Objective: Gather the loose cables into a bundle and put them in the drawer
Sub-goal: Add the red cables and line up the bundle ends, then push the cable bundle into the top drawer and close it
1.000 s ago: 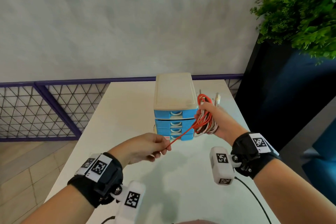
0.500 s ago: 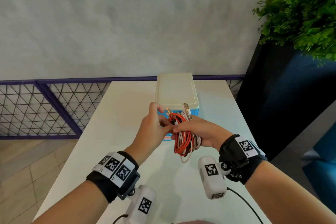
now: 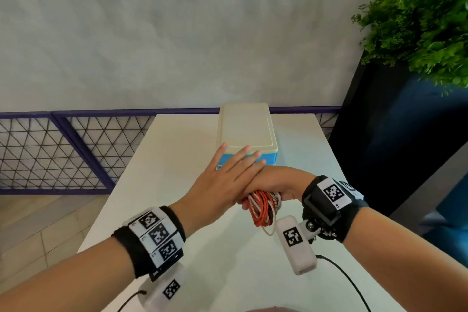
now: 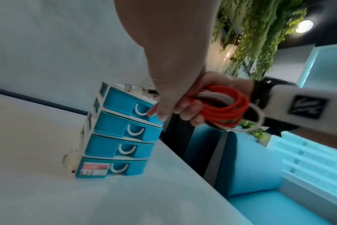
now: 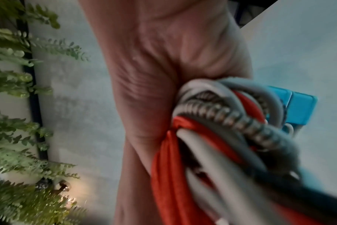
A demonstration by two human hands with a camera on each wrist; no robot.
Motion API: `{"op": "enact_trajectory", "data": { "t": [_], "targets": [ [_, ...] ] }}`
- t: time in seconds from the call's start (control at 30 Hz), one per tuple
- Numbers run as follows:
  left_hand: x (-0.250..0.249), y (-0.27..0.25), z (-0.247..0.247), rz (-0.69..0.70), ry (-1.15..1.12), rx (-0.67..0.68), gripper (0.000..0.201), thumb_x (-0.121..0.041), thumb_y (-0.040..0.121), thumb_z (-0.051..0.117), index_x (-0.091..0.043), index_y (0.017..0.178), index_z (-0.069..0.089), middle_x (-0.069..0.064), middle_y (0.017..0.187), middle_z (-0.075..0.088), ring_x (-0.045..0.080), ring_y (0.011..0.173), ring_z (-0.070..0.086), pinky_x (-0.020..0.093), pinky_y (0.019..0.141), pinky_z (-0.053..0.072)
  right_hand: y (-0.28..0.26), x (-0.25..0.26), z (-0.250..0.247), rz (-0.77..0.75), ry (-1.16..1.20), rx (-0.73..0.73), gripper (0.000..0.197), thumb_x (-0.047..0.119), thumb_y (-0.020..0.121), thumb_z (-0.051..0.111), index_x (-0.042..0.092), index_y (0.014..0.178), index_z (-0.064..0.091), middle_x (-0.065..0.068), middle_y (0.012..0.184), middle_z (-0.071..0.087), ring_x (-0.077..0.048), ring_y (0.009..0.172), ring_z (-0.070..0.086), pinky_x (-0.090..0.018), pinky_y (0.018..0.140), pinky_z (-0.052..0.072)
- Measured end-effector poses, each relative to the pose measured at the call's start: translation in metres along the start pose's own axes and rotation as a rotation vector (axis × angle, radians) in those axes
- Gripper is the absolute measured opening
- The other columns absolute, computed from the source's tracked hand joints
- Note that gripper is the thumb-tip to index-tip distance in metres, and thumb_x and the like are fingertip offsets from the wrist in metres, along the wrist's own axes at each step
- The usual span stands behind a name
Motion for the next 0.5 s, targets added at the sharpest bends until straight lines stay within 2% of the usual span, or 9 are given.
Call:
{"op": "enact_trajectory", "data": {
  "t": [0.1,0.2,0.23,0.3,0.37,0.5],
  "targets": [
    [0.005,0.006,-0.005,0.092,-0.1,-0.114,0.061,-0.023,0.083,0.066,-0.015,0.138,0.04,0.003,0.133,0.055,0.022,0.133,0.043,0.046,0.119,0.013,-0.004,0.002,0.01,0.015,-0.03,0.09,0.006,0.009,0.088,0.063,0.005,0.085,0.067,-0.007,0.075,0.07,-0.015,0.071,0.067,-0.026,0.068,0.057],
    [0.01,0.01,-0.006,0.135,-0.26,-0.133,0.05,-0.02,0.082,0.068,-0.012,0.127,0.05,0.004,0.115,0.063,0.017,0.109,0.057,0.038,0.116,0.029,-0.004,0.002,0.014,0.013,-0.005,0.129,0.008,0.007,0.089,0.06,0.004,0.085,0.066,-0.006,0.074,0.069,-0.012,0.067,0.067,-0.023,0.061,0.057],
    [0.01,0.011,-0.005,0.136,-0.295,-0.121,0.045,-0.019,0.082,0.068,-0.011,0.123,0.052,0.004,0.11,0.063,0.017,0.103,0.059,0.037,0.11,0.038,-0.004,0.001,0.015,0.01,0.011,0.137,0.008,0.006,0.09,0.059,0.004,0.085,0.065,-0.007,0.075,0.068,-0.011,0.066,0.067,-0.023,0.061,0.057],
    [0.009,0.012,-0.004,0.12,-0.34,-0.086,0.036,-0.017,0.08,0.067,-0.011,0.113,0.056,0.003,0.1,0.063,0.018,0.092,0.06,0.032,0.086,0.053,-0.004,0.0,0.017,0.007,0.057,0.149,0.008,0.005,0.09,0.057,0.003,0.085,0.064,-0.007,0.078,0.067,-0.011,0.069,0.068,-0.024,0.064,0.058],
    [0.011,0.013,-0.004,0.082,-0.35,-0.071,0.026,-0.017,0.078,0.067,-0.012,0.101,0.057,0.002,0.09,0.062,0.017,0.08,0.059,0.03,0.064,0.052,-0.004,0.0,0.018,0.017,0.086,0.175,0.009,0.006,0.091,0.056,0.003,0.088,0.064,-0.008,0.083,0.067,-0.013,0.073,0.069,-0.025,0.066,0.058],
    [0.011,0.016,0.003,0.037,-0.319,-0.046,0.016,-0.019,0.079,0.065,-0.014,0.084,0.05,-0.001,0.075,0.059,0.013,0.062,0.048,0.026,0.052,0.041,-0.004,-0.001,0.016,0.035,0.043,0.228,0.015,0.015,0.09,0.061,0.004,0.099,0.066,-0.011,0.095,0.07,-0.02,0.087,0.069,-0.029,0.074,0.059]
  ]
}}
Point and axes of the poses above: each hand's wrist, its own y-axis towards the middle knuckle, its own z-axis out of the palm, x = y × z, the point moved 8 cm from there along y, towards the middle knuckle
